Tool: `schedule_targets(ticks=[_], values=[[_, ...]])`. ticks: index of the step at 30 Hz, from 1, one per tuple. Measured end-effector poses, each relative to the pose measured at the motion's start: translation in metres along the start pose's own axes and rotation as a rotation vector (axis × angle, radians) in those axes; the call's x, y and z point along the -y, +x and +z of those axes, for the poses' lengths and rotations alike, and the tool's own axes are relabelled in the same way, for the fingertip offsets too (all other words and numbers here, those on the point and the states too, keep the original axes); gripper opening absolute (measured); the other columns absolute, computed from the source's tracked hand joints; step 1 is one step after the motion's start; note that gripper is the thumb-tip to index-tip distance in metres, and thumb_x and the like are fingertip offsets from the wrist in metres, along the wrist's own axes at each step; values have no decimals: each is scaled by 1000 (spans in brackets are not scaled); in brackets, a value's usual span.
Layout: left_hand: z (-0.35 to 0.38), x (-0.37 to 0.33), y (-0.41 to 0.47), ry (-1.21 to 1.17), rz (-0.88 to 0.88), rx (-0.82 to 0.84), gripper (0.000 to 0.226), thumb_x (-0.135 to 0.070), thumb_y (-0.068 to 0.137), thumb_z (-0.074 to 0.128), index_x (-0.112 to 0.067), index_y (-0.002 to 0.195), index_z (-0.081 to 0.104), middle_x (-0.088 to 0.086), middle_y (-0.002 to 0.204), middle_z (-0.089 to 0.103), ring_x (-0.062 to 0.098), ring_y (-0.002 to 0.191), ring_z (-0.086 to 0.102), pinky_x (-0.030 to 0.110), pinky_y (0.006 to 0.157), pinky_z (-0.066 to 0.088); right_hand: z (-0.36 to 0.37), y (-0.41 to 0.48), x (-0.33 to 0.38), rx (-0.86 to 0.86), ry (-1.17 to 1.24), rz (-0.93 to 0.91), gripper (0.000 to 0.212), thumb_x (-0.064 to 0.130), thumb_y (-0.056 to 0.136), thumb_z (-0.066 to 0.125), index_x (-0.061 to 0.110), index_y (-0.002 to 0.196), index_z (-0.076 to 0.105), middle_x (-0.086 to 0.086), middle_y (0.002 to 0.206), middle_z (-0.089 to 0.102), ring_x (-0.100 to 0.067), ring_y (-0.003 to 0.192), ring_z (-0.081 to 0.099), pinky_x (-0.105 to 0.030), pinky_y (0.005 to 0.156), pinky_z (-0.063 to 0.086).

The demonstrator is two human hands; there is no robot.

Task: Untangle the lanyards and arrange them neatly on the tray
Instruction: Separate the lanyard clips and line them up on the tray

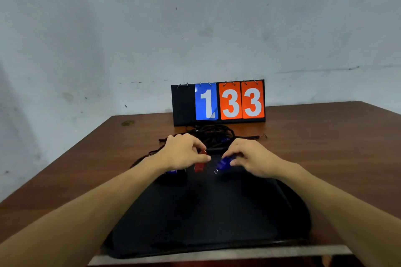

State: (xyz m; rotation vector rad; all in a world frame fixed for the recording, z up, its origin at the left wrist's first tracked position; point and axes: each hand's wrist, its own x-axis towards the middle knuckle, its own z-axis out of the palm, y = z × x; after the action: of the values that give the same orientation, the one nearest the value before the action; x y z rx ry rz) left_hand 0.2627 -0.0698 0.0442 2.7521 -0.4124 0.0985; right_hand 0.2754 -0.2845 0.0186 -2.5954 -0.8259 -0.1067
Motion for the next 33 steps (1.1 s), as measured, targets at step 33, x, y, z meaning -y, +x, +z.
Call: schedule_targets(ticks=[33], values=[[22, 81, -38, -55, 271, -205, 53, -65, 78, 56, -36, 122, 57, -25, 116, 51, -6, 114, 41, 31, 104, 35, 33, 27, 46, 28, -18, -97, 53, 55, 78, 65, 29, 124, 58, 10, 116, 54, -4, 106, 49, -21, 90, 42]])
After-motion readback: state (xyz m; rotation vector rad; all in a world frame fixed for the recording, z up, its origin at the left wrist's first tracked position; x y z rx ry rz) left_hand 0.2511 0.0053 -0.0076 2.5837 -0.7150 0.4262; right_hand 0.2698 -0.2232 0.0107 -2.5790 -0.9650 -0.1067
